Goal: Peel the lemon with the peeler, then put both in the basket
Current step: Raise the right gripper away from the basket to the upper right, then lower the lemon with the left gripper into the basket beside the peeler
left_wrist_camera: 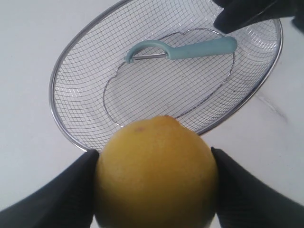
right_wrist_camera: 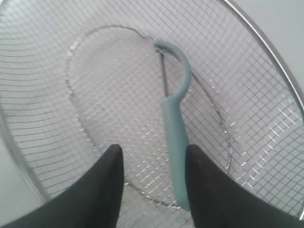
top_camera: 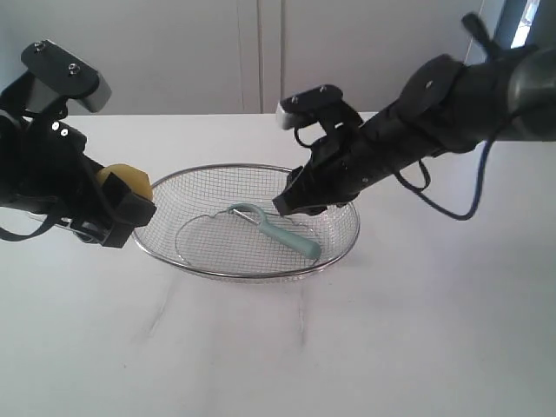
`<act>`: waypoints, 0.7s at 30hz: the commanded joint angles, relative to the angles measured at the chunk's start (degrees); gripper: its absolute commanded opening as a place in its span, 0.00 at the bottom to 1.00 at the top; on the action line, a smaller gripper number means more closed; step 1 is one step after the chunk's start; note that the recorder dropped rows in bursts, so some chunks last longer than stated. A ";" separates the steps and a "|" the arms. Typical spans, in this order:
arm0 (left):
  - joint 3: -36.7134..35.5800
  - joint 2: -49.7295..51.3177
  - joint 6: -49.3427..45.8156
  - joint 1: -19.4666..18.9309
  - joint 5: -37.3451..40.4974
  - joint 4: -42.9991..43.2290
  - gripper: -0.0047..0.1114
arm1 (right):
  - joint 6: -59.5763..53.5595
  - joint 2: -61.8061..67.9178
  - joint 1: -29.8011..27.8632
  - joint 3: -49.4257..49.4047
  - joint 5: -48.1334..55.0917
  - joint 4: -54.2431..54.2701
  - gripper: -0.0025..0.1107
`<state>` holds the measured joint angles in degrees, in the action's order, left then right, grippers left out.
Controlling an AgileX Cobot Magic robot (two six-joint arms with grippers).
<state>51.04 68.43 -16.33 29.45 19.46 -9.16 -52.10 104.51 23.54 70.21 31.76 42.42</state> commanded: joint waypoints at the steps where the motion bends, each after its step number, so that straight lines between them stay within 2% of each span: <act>1: -0.40 -0.41 0.54 -0.13 -0.55 -0.86 0.04 | 0.01 -9.60 -0.04 0.47 8.28 -0.04 0.30; 2: -0.40 -0.41 0.54 -0.13 -0.66 -0.88 0.04 | 0.73 -11.36 -0.14 0.47 9.68 -0.71 0.29; 4: -0.40 -0.41 0.54 -0.13 -0.76 -0.88 0.04 | 8.12 -15.69 -0.14 0.47 12.39 -5.54 0.18; 6: -0.40 -0.41 0.54 -0.13 -1.03 -0.88 0.04 | 15.98 -19.92 -0.14 0.47 16.06 -16.02 0.04; 7: -0.40 -0.41 0.54 -0.13 -1.03 -0.88 0.04 | 20.59 -21.39 -0.14 0.47 17.79 -20.20 0.02; 11: -0.40 -0.41 0.54 -0.13 -1.03 -0.98 0.04 | 35.50 -27.60 -0.14 0.47 25.59 -36.36 0.02; 14: -0.40 -0.41 0.54 -0.13 -1.16 -0.97 0.04 | 40.64 -30.52 -0.14 0.18 27.28 -39.46 0.02; 17: -0.40 -0.41 0.22 -0.13 -2.40 -0.97 0.04 | 40.65 -32.18 -0.14 -1.27 25.95 -39.45 0.02; 19: -0.40 0.02 -1.30 -0.13 -5.77 -0.74 0.04 | 40.65 -32.39 -0.14 -1.74 25.86 -39.45 0.02; 21: -0.40 1.25 -2.80 -0.13 -13.35 -0.76 0.04 | 40.65 -32.39 -0.14 -1.71 26.10 -39.45 0.02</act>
<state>50.85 68.72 -17.49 29.45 14.57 -9.20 -12.05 72.59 23.54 68.92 57.94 3.75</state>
